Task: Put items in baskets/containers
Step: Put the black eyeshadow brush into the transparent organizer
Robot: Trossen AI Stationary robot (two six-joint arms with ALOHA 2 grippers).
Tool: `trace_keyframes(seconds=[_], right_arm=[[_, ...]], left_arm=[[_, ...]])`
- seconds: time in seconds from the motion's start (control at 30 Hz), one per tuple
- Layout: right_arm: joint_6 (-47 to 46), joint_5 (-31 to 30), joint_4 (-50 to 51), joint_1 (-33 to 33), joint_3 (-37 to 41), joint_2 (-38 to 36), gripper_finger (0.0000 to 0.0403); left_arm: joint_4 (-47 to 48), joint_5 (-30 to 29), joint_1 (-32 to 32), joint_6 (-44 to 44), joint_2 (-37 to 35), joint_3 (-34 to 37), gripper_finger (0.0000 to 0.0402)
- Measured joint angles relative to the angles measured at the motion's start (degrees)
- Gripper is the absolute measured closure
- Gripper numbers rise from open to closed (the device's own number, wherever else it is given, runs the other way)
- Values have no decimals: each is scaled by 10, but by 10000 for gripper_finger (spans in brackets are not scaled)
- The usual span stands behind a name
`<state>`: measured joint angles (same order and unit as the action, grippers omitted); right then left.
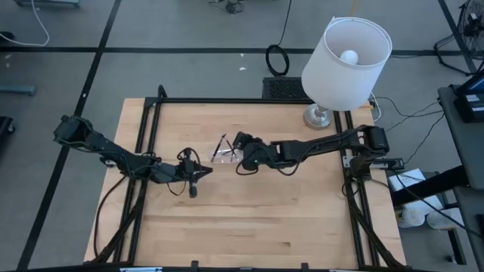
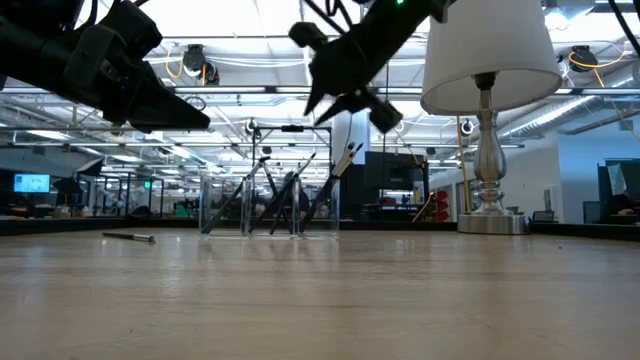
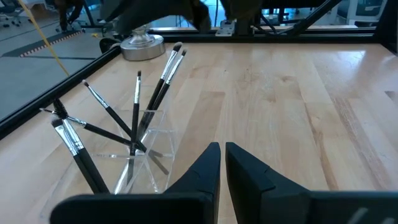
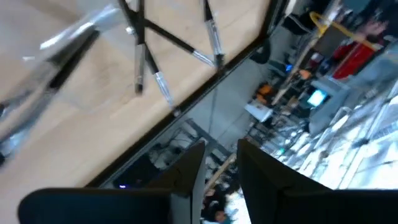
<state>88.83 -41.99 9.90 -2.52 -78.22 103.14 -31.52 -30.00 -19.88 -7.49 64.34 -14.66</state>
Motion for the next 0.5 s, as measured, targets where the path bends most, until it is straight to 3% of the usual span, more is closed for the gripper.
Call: trace_keyframes(seconds=[0.23, 0.5], right_arm=[[-142, 4, 44, -5, 2, -70, 321], [-478, 179, 112, -12, 4, -210, 337]], left_arm=[[0, 0, 0, -4, 0, 0, 366], [1, 1, 0, -7, 0, 0, 366]])
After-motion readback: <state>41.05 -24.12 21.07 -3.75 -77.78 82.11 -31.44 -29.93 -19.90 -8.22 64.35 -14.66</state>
